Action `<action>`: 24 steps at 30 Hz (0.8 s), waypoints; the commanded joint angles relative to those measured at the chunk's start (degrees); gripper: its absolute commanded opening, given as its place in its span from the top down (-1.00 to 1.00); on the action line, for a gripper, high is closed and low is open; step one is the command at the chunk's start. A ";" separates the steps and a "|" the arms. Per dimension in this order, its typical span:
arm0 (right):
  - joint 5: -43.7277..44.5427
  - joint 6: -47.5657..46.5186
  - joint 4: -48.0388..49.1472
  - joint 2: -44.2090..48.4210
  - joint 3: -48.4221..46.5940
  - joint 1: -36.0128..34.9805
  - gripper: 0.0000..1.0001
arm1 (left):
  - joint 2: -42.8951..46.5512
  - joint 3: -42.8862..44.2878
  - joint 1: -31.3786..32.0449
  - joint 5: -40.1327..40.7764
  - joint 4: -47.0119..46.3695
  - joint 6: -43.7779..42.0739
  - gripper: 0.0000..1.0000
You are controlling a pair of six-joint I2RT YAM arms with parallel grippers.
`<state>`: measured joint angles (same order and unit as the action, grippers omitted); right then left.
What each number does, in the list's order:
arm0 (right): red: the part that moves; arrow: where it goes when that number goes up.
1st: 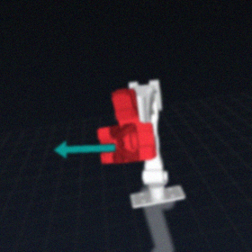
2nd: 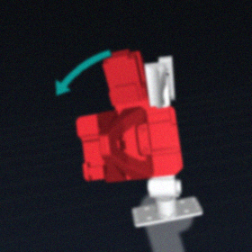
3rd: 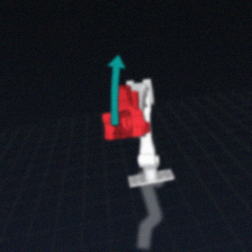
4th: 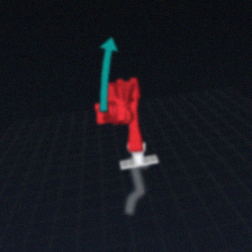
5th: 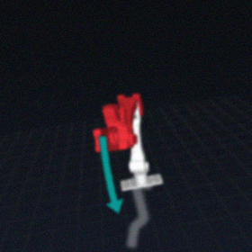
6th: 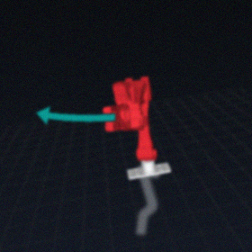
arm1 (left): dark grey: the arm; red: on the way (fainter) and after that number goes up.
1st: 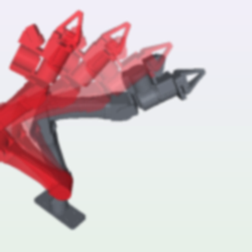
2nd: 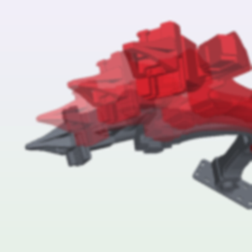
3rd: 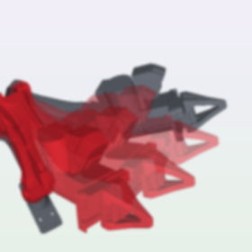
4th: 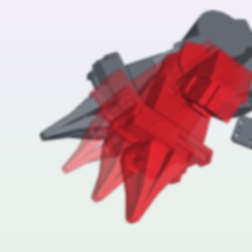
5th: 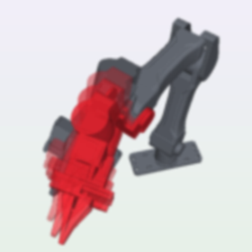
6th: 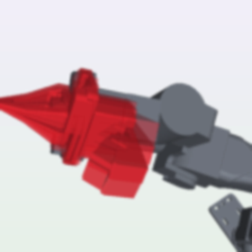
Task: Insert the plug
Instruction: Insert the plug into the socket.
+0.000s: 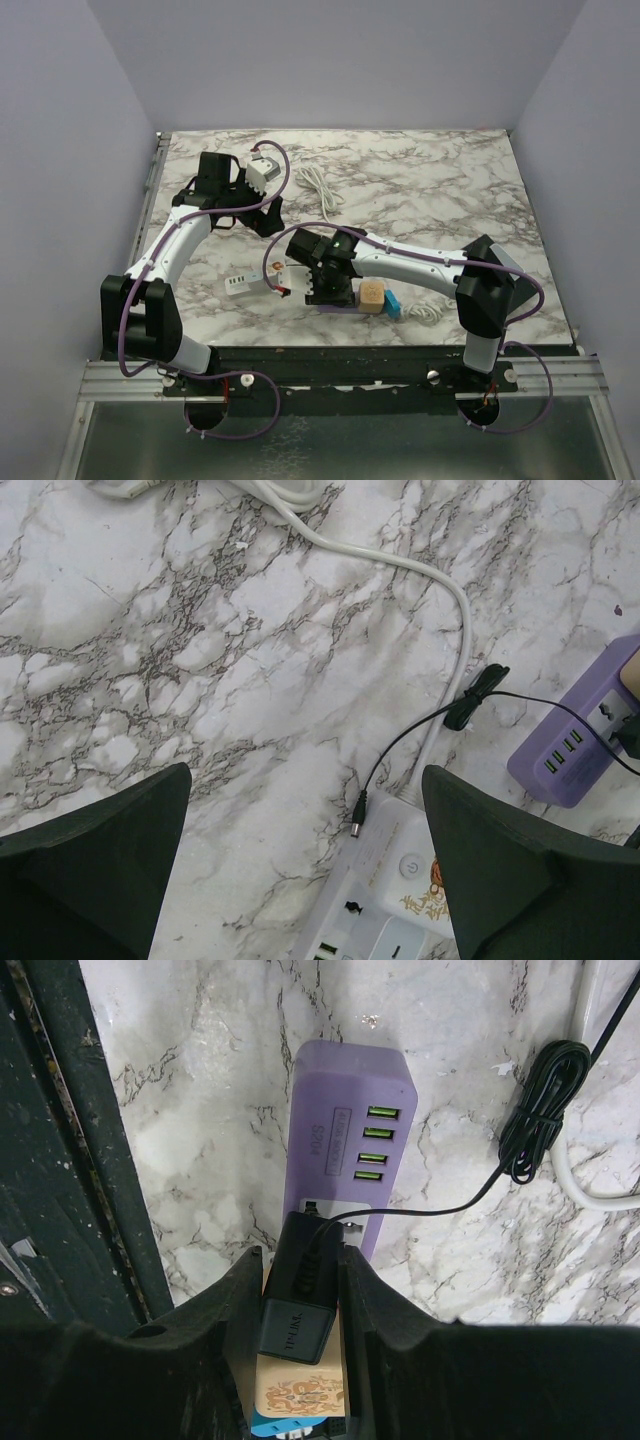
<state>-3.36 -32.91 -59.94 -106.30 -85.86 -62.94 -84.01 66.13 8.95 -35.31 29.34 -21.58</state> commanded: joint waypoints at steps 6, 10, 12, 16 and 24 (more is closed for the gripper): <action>0.45 1.27 1.40 0.59 1.34 -0.51 0.99 | 1.03 -0.85 -0.46 0.29 -1.30 0.57 -0.98; 0.53 1.59 1.91 0.58 2.41 -0.43 0.99 | 1.02 -0.94 -0.49 0.32 -1.32 0.66 -0.98; 0.94 1.68 1.68 0.48 2.92 -0.49 0.99 | 1.15 -1.00 -0.50 0.26 -1.31 0.66 -0.98; 0.21 1.96 3.19 1.45 4.08 -0.47 0.99 | 1.04 -1.09 -0.46 0.21 -1.39 0.71 -0.98; -0.66 2.72 5.38 1.89 7.18 -0.43 0.99 | 1.54 -0.91 -0.50 0.42 -1.49 0.71 -0.98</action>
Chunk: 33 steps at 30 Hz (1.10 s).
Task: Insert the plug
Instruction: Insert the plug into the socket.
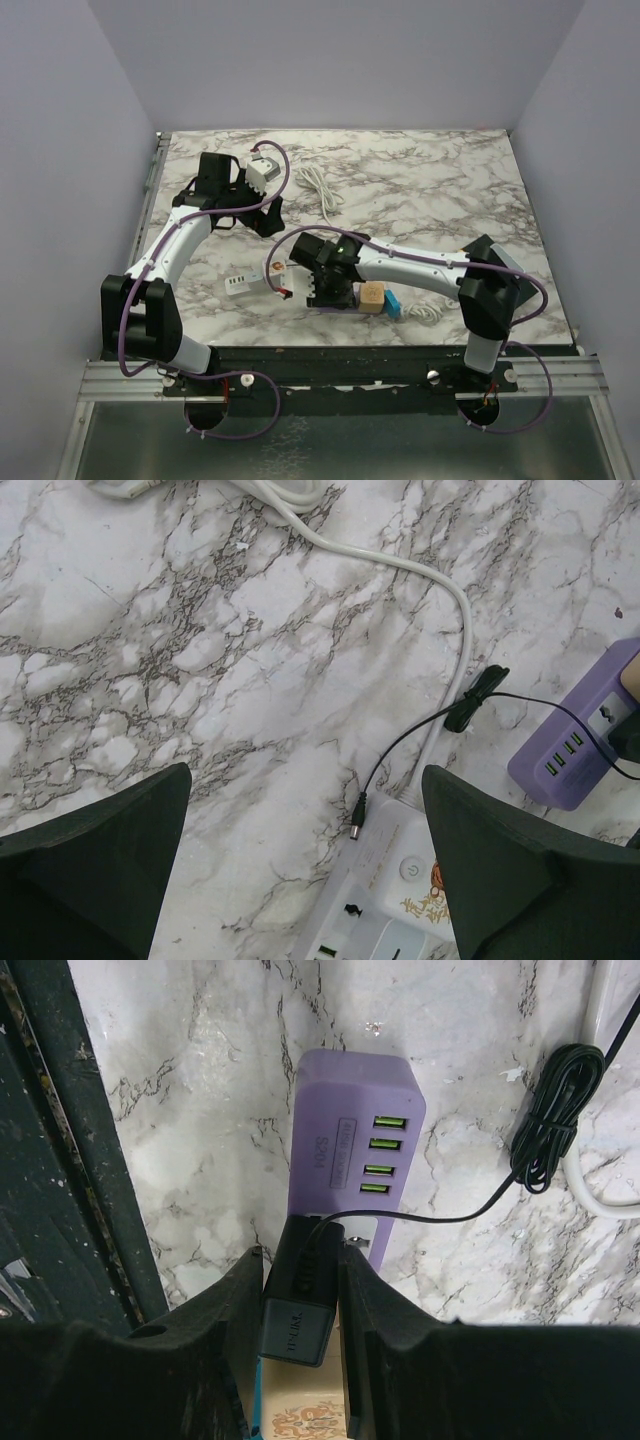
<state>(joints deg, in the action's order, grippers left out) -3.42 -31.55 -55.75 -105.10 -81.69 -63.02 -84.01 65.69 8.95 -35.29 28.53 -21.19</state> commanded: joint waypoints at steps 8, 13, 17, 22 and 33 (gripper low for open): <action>-1.68 3.43 6.57 4.58 10.12 0.59 0.99 | 1.75 -0.13 -0.51 1.14 -0.65 0.01 -0.98; -3.27 3.94 10.06 6.79 14.11 1.53 0.99 | 1.58 0.44 -0.44 1.30 -0.59 0.35 -0.98; -4.31 3.61 11.12 6.82 15.66 2.60 0.99 | 1.85 0.91 -0.49 1.42 -0.63 0.92 -0.98; -5.30 2.81 12.31 7.78 17.76 4.37 0.99 | 2.57 1.01 -0.45 1.61 -0.35 1.11 -0.98; -6.16 3.07 14.32 11.58 17.56 5.92 0.42 | 3.09 1.63 -0.45 1.61 0.79 0.90 -0.98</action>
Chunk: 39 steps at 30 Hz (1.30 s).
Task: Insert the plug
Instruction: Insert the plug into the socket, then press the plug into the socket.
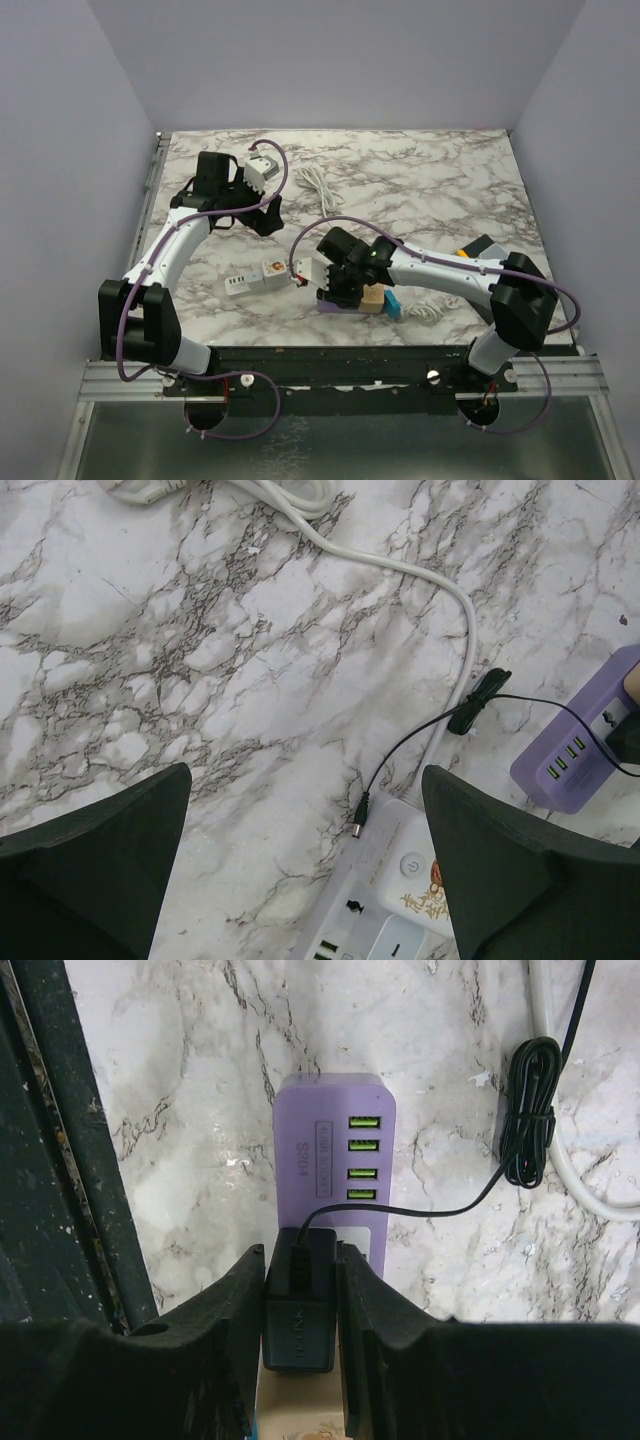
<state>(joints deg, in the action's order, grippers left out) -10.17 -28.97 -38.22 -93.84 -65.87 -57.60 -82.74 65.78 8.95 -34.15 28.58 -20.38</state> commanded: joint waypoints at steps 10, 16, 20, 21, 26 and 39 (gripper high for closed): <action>-0.74 0.11 -5.36 1.99 -4.70 0.39 -0.14 | 2.94 1.33 -0.48 0.32 1.56 -0.95 -0.98; -0.98 0.19 -6.27 3.45 -6.60 0.04 -0.25 | 2.85 1.06 -0.51 0.31 1.66 -1.24 -0.98; 1.17 -0.17 -9.46 5.30 -7.69 0.04 -0.17 | 2.84 1.36 -0.43 0.21 1.66 -1.15 -0.98; 1.64 -0.25 -10.22 5.73 -7.70 0.06 -0.14 | 2.82 1.37 -0.49 0.08 1.66 -1.08 -0.98; 1.39 0.17 -11.36 6.83 -6.45 0.04 0.01 | 2.46 1.46 -0.49 -0.04 1.66 -0.82 -0.98; 2.26 0.32 -10.04 3.92 -3.82 0.04 0.21 | 2.64 1.45 -0.46 1.19 1.65 -0.54 -0.98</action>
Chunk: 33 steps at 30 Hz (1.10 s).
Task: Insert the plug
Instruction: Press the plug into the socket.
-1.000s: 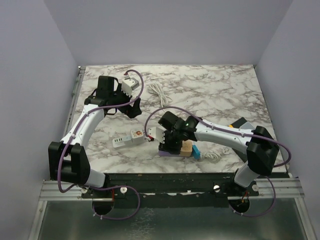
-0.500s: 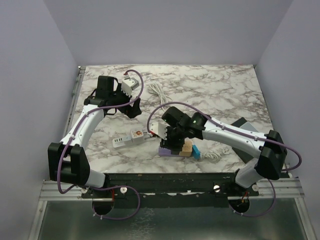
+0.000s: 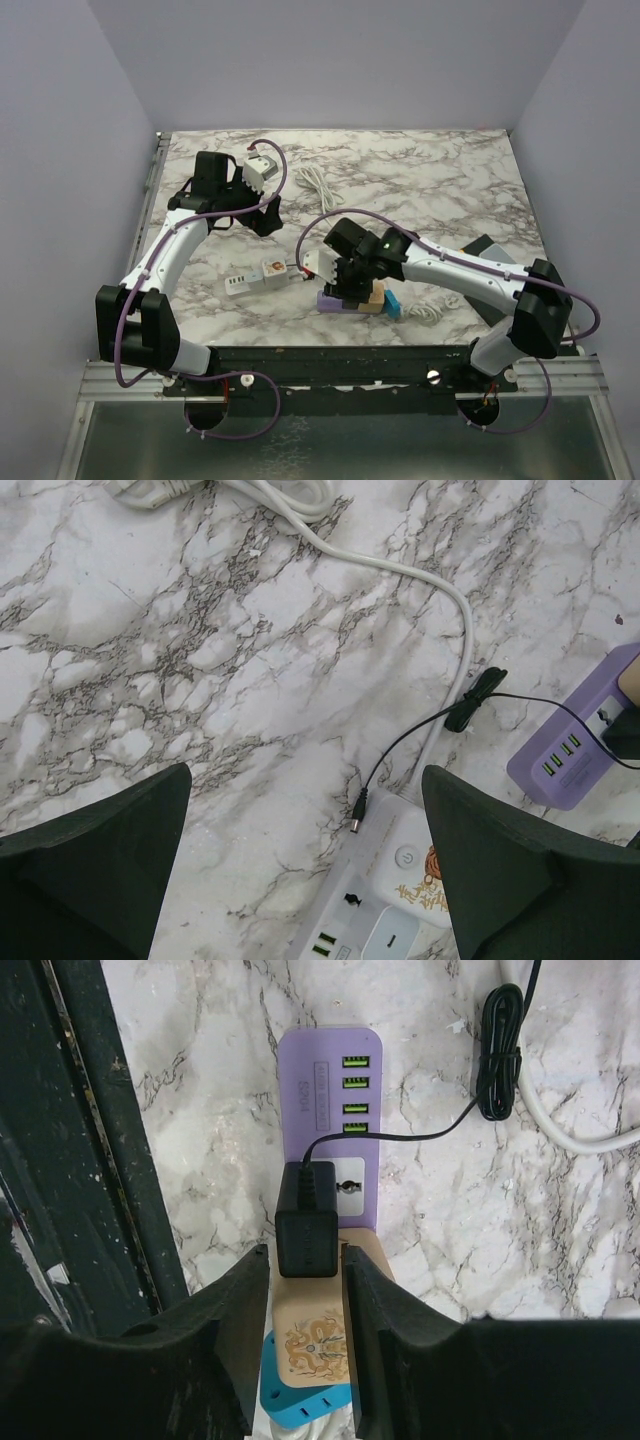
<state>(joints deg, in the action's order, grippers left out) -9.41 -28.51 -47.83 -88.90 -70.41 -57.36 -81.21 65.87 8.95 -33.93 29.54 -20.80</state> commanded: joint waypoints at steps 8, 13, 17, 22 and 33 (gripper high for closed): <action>1.19 -0.01 -1.47 -3.81 0.28 -0.20 0.71 | 1.06 1.54 -0.45 1.25 0.69 -0.12 -0.98; 1.58 0.20 -1.58 -4.59 0.80 -0.21 0.96 | 1.16 1.63 -0.50 1.41 0.70 -0.20 -0.98; 1.50 0.52 -1.28 -5.10 0.73 -0.20 0.98 | 1.19 1.77 -0.50 1.58 0.69 -0.13 -0.98; 1.47 1.10 -1.63 -5.56 1.41 -0.20 0.99 | 1.36 2.15 -0.54 1.67 0.69 -0.20 -0.98; 3.22 2.83 2.42 -3.21 3.09 -0.12 0.71 | 0.24 2.62 -0.55 2.43 0.69 -0.19 -0.98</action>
<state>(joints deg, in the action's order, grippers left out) -9.04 -26.81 -46.41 -91.68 -69.43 -57.36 -81.21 66.61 8.69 -32.88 29.69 -20.82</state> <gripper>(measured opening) 0.070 0.989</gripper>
